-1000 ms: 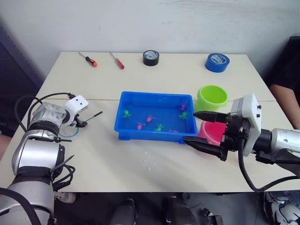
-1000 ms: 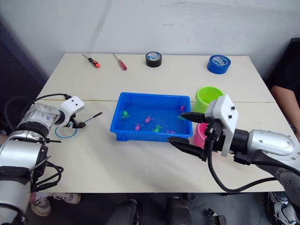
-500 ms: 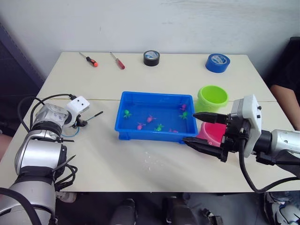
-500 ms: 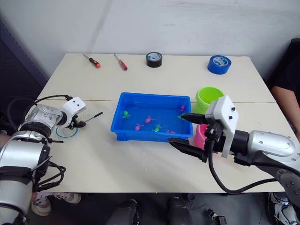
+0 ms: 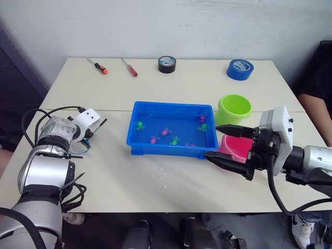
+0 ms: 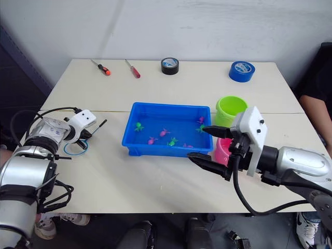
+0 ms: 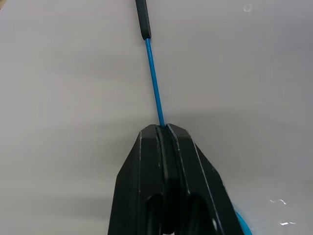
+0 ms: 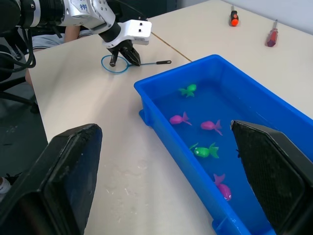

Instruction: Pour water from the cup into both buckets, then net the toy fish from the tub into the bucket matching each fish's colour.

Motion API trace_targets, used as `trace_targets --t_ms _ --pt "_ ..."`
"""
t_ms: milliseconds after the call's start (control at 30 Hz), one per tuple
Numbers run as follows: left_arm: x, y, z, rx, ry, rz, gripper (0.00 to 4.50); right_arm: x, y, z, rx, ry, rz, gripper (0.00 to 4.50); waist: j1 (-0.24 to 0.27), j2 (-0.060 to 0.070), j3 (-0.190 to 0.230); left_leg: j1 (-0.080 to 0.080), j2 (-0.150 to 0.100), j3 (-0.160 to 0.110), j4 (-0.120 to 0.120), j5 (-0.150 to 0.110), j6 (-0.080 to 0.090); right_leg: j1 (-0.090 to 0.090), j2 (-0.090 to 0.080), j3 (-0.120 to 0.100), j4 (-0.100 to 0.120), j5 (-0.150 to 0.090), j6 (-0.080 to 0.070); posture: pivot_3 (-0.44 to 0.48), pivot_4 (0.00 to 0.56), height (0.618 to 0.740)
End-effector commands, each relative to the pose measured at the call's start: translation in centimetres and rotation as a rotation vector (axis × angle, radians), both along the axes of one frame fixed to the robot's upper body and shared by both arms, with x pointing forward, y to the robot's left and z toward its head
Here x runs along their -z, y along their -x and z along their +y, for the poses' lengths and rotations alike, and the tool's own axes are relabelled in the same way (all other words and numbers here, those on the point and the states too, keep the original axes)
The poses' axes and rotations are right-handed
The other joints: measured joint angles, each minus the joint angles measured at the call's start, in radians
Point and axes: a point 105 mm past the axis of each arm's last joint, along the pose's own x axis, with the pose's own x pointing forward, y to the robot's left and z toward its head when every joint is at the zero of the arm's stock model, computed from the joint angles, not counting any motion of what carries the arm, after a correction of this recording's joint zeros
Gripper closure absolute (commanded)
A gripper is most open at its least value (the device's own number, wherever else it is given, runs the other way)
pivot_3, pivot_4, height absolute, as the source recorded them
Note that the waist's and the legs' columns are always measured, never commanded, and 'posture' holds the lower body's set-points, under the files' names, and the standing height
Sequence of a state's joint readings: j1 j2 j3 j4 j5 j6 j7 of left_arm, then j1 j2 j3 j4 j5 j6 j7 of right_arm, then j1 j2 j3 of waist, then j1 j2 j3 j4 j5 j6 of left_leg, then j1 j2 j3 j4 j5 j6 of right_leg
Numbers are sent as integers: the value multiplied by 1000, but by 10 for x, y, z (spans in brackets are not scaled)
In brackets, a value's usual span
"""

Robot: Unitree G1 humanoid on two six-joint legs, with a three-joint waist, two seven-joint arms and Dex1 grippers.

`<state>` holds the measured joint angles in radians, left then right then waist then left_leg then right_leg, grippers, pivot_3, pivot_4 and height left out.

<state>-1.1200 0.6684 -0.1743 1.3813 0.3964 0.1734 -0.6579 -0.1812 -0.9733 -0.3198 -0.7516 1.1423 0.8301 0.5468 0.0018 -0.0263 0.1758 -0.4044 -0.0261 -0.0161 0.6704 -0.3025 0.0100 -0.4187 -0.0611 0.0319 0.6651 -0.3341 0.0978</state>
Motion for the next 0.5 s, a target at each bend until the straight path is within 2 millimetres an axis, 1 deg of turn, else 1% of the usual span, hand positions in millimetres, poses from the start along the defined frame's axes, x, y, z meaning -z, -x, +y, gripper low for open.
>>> trace_targets --t_ms 33,67,133,233,300,367,433,500 --pt "-15 -2 -5 55 63 -26 4453 -8 6 2 -20 14 -41 0 1 0 0 0 0 0 0 0 0 0 0 0 0 0 0 0 150 736" --pt "-18 -3 -7 70 79 -31 4453 -7 6 2 -20 16 -39 0 2 0 0 0 0 0 0 0 0 0 0 0 0 0 0 0 150 736" --pt "-30 -5 -15 109 181 -74 4453 -5 5 0 -27 37 -35 0 2 0 0 0 0 0 1 0 0 0 0 0 0 0 0 0 150 736" --pt "-39 -3 -24 161 305 -100 4453 -4 4 -2 -33 45 -28 0 3 0 0 -1 0 0 1 0 0 0 0 0 0 0 0 0 150 736" --pt "-51 6 -34 279 453 -103 4453 -6 3 -3 -47 46 -19 0 1 0 0 -1 0 0 2 0 0 0 0 0 0 0 0 0 150 736" --pt "-68 19 -41 435 540 -93 4453 -8 2 -5 -63 56 -14 0 -4 0 0 -1 0 0 2 0 -1 0 0 0 0 0 0 0 150 736" --pt "-79 32 -42 554 538 -63 4453 -10 2 -7 -80 78 -12 0 -7 0 0 -1 0 1 2 1 -2 0 0 0 -1 0 0 0 150 736" --pt "-94 43 -47 668 536 -49 4453 -12 2 -10 -95 105 -12 0 -5 0 0 -1 1 0 2 2 -3 0 0 0 -1 0 0 0 150 736"
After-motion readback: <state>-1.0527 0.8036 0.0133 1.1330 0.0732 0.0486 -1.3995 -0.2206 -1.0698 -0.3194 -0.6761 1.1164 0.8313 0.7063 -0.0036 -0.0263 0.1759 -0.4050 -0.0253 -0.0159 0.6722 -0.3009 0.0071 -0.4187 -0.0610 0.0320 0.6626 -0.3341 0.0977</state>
